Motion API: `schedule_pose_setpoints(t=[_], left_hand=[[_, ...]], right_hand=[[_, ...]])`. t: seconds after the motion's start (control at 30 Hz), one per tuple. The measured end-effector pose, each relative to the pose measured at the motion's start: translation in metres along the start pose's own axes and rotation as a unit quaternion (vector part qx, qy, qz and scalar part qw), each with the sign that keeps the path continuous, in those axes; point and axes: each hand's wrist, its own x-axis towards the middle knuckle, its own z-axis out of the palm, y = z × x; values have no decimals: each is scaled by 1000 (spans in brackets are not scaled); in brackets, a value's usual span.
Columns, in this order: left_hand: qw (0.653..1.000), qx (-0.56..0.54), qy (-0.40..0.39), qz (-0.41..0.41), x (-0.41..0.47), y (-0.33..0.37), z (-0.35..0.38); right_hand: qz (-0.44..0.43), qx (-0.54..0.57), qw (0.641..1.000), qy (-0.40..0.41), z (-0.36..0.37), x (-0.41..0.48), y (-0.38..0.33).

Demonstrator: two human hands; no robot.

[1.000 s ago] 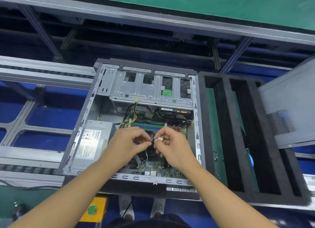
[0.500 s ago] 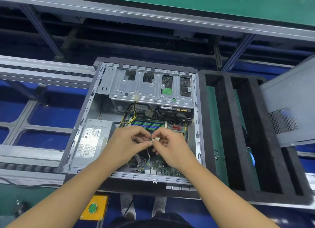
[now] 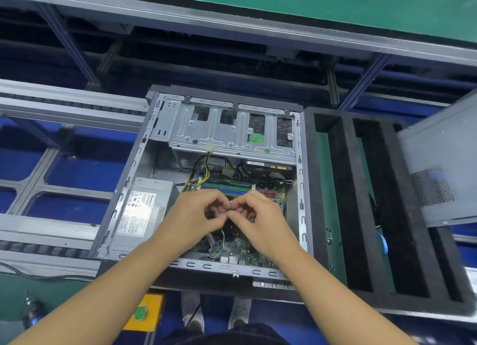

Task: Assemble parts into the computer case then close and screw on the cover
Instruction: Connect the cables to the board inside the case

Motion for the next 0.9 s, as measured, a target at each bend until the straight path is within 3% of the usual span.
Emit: schedule_pose_setpoints(t=[0.4, 0.67, 0.77, 0.9], left_hand=[[998, 56, -18, 22, -3, 3, 7], [991, -97, -12, -89, -1, 1, 1], [970, -197, -35, -135, 3, -2, -2], [933, -309, -39, -179, 5, -3, -2]], right_hand=[[75, -28, 996, -44, 9, 3, 6], [125, 132, 980, -82, 8, 4, -4], [124, 192, 970, -85, 4, 3, -11], [86, 178, 977, -74, 4, 5, -8]])
